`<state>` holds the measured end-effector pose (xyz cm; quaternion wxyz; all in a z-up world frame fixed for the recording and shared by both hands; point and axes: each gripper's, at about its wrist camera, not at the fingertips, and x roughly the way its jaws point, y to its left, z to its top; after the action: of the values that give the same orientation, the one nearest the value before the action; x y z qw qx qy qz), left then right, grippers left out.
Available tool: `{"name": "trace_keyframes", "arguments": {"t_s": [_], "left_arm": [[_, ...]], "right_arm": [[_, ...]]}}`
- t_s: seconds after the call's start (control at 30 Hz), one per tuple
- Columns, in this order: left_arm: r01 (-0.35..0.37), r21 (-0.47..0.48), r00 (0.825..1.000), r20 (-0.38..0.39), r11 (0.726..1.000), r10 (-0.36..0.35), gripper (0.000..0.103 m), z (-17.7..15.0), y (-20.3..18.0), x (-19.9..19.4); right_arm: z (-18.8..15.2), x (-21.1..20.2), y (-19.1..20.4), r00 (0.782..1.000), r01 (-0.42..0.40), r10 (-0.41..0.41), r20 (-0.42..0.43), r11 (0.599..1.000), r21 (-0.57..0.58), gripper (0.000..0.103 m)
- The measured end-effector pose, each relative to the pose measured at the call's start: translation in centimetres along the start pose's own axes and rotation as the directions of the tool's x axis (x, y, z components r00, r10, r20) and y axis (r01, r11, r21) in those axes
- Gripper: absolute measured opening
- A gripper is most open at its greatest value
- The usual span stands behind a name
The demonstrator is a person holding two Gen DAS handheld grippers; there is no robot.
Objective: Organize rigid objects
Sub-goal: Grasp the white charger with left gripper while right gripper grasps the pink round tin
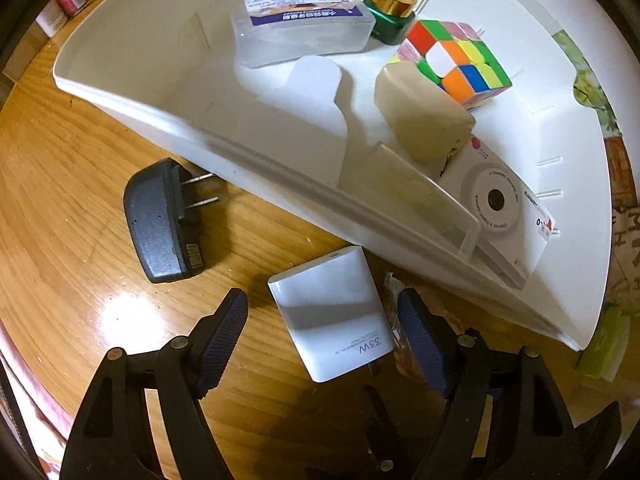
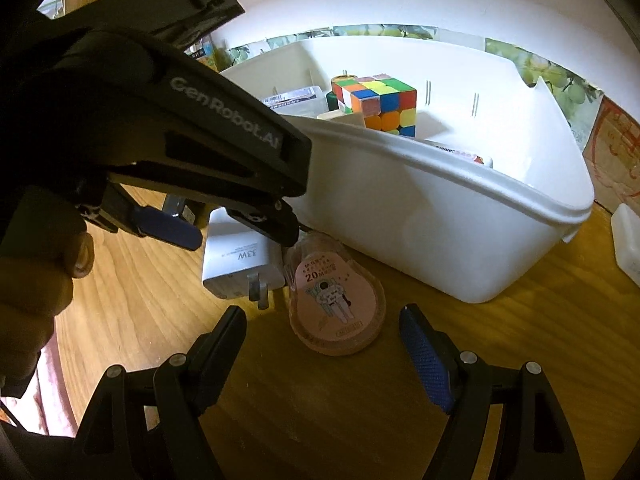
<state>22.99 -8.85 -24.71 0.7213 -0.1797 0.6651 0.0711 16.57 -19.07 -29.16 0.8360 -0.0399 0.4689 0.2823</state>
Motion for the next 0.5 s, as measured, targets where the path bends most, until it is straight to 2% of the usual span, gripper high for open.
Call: {"name": "trace_keyframes", "arguments": {"t_s": [0.2,0.27,0.37,0.5], "left_arm": [[0.015,-0.017,1.000,0.003,1.000,-0.015,0.077,0.9,0.2,0.6],[0.005,-0.017,1.000,0.007,1.000,-0.005,0.072,1.2,0.0,0.7],[0.003,-0.013,1.000,0.016,1.000,-0.003,0.064,1.6,-0.1,0.8],[0.013,-0.010,1.000,0.018,1.000,-0.013,0.062,2.1,0.2,0.2]], "right_arm": [[0.2,0.2,0.0,1.000,0.001,-0.001,0.026,1.000,0.004,0.079],[0.0,0.1,0.1,1.000,0.000,-0.001,0.029,1.000,0.004,0.079],[0.0,0.0,0.1,0.999,0.000,0.000,0.035,1.000,0.005,0.073],[0.0,0.0,0.2,0.999,-0.002,0.002,0.039,1.000,0.002,0.070]]}}
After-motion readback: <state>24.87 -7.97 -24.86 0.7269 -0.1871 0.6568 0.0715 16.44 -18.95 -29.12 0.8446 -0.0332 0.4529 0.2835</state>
